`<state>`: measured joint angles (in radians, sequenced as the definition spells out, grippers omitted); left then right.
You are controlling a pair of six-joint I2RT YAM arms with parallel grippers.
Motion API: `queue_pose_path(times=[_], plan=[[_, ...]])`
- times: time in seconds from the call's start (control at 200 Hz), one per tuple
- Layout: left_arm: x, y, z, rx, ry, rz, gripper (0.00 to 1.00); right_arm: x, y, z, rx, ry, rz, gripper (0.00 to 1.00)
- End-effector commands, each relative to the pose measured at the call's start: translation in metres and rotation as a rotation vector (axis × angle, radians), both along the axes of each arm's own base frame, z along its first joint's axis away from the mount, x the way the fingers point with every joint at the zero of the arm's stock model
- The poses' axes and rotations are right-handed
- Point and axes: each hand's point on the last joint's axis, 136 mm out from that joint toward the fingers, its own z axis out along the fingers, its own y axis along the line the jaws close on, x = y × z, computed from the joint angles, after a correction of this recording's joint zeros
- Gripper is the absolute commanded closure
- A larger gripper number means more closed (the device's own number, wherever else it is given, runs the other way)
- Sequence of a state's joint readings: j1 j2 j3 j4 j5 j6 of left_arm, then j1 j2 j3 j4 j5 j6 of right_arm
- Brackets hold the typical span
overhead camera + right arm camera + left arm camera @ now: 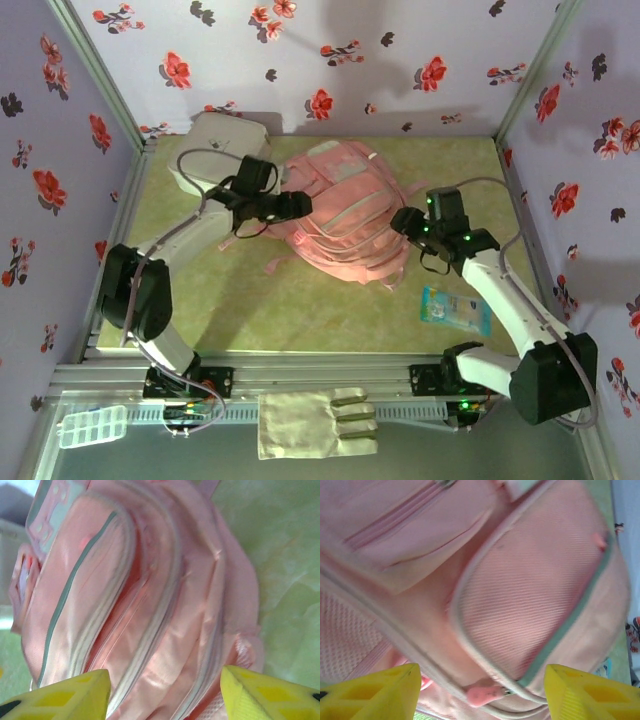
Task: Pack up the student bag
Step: Zip the student bag at the center of the table.
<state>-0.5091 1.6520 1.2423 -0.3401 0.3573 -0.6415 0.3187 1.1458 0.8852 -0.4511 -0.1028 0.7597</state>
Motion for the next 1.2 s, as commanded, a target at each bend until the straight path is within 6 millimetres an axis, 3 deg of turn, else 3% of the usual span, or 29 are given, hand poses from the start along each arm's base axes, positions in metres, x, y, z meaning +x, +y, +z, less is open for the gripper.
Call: queue_pose_path(times=[0.0,0.13,0.3,0.625,0.725,0.93,1.195], plan=[[0.01,-0.01,0.007,-0.105,0.01,0.094,0.37,-0.002,0.014,0.001,-0.008,-0.001,0.019,0.4],[0.015,-0.013,-0.012,-0.097,0.074,0.12,0.44,-0.002,0.037,0.004,0.008,-0.013,0.057,0.4],[0.025,-0.02,-0.013,-0.128,0.071,0.137,0.57,-0.005,0.057,0.002,-0.004,-0.008,0.101,0.41],[0.024,-0.038,-0.029,-0.181,0.158,0.124,0.68,-0.007,0.072,0.0,-0.013,-0.007,0.128,0.41],[0.021,-0.049,-0.027,-0.207,0.174,0.097,0.75,-0.01,0.075,-0.001,-0.022,-0.009,0.134,0.41],[0.014,-0.077,-0.015,-0.313,0.199,0.078,1.0,-0.016,0.083,-0.002,-0.062,-0.021,0.126,0.41],[0.021,-0.101,0.013,-0.488,0.208,0.185,1.0,-0.019,0.115,-0.005,-0.045,-0.036,0.124,0.43]])
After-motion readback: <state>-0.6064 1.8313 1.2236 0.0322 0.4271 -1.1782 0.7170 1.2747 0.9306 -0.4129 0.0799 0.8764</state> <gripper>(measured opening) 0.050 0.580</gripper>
